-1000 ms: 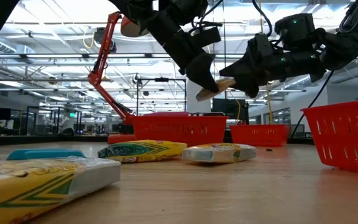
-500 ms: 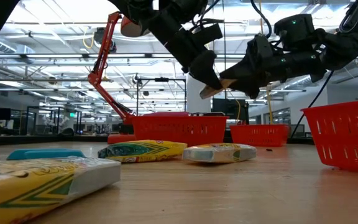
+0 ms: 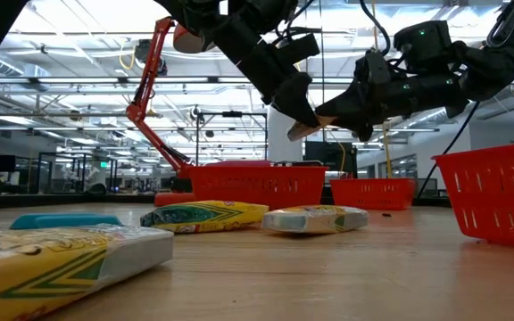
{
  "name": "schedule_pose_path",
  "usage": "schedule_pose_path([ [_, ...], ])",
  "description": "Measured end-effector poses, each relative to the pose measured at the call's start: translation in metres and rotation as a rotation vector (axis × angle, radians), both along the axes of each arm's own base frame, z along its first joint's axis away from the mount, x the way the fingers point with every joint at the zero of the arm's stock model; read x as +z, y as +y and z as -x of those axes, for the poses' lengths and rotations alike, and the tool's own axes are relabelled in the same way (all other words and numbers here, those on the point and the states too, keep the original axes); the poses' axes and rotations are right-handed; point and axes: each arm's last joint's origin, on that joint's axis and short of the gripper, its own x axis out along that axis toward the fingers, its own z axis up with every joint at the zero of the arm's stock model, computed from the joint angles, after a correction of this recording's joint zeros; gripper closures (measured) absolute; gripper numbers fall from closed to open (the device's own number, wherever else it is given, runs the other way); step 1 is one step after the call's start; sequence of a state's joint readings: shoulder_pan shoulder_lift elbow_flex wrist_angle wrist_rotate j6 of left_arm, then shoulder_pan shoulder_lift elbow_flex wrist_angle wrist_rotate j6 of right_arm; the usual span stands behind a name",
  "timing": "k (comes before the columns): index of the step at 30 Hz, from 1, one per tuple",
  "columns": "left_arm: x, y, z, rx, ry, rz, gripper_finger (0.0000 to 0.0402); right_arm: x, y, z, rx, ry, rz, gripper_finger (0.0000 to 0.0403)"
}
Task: Pick & Place School Supplies
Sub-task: Put the yellow crayon box into the top red bin
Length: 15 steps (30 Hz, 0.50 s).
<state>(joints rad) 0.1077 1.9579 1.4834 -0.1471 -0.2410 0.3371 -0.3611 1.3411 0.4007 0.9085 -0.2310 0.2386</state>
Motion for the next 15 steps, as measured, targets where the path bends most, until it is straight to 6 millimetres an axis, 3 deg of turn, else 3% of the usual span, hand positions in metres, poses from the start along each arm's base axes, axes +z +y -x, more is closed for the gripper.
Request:
schedule_pose_path([
  [3, 0.0002, -0.0002, 0.0, 0.009, 0.0, -0.012, 0.0327, 0.0, -0.0003, 0.0, -0.01, 0.001, 0.008, 0.0322],
  [10, 0.0009, 0.0022, 0.0011, 0.012, 0.007, -0.015, 0.0201, -0.0032, -0.0029, 0.0011, -0.052, 0.036, 0.019, 0.0325],
  [15, 0.0046, 0.0049, 0.0034, 0.06, 0.012, -0.051, 0.0145, -0.004, -0.0084, 0.0032, -0.099, 0.047, 0.027, 0.0326],
])
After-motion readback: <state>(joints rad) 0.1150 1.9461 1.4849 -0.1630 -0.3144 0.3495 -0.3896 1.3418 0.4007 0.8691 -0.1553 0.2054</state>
